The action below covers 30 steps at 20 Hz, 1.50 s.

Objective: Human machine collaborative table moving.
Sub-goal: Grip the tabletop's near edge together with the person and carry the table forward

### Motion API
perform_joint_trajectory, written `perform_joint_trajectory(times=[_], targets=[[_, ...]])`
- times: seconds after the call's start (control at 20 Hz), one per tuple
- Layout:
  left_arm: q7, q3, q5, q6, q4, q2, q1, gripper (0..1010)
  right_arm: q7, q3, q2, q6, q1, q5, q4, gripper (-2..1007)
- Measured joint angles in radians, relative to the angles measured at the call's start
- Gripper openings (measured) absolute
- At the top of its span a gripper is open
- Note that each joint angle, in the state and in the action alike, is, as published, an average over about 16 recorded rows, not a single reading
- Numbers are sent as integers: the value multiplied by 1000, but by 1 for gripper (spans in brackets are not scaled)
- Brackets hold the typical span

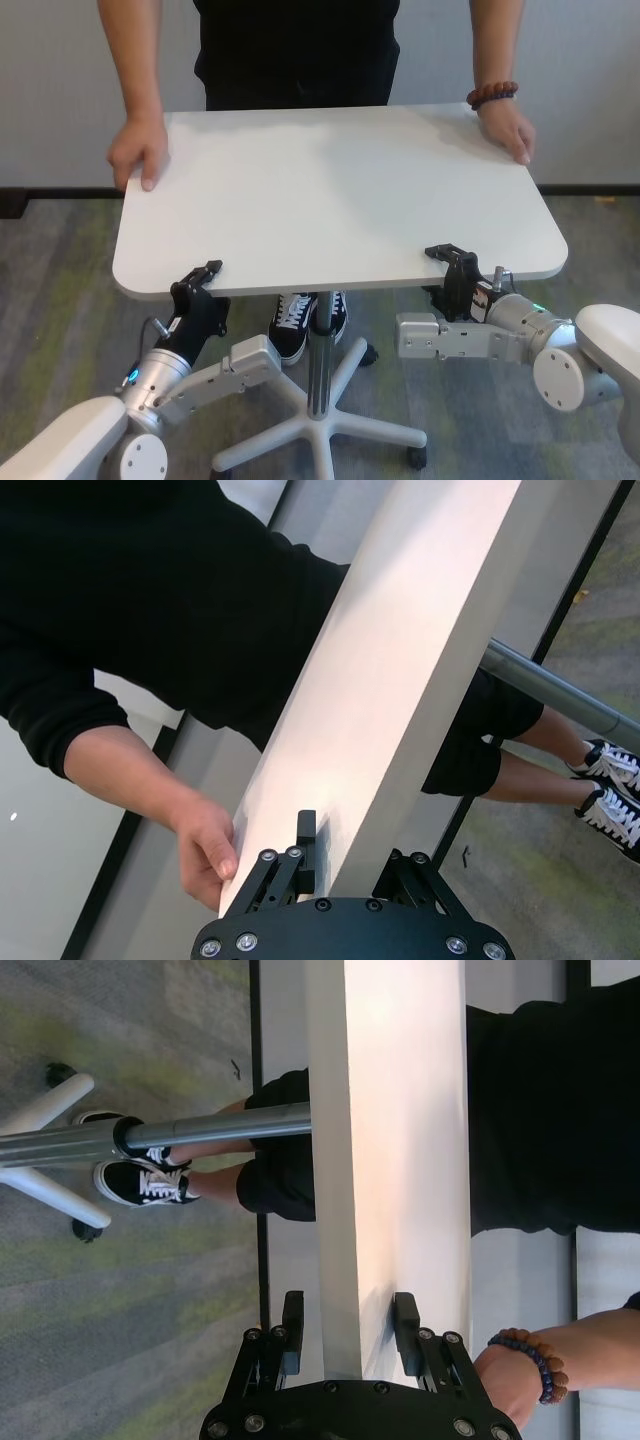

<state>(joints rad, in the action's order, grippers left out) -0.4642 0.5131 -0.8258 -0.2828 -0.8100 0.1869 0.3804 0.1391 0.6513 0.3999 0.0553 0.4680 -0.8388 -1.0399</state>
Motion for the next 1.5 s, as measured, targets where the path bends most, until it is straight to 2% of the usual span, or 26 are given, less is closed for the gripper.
perform_joint_trajectory(times=[0.65, 1.5], targets=[[-4, -15, 16, -8, -8, -8, -5, 292, 7, -6, 1, -15, -5, 11, -6, 528], [-4, -11, 12, -7, -6, -5, -3, 292, 8, -4, 2, -16, -5, 7, -5, 528]])
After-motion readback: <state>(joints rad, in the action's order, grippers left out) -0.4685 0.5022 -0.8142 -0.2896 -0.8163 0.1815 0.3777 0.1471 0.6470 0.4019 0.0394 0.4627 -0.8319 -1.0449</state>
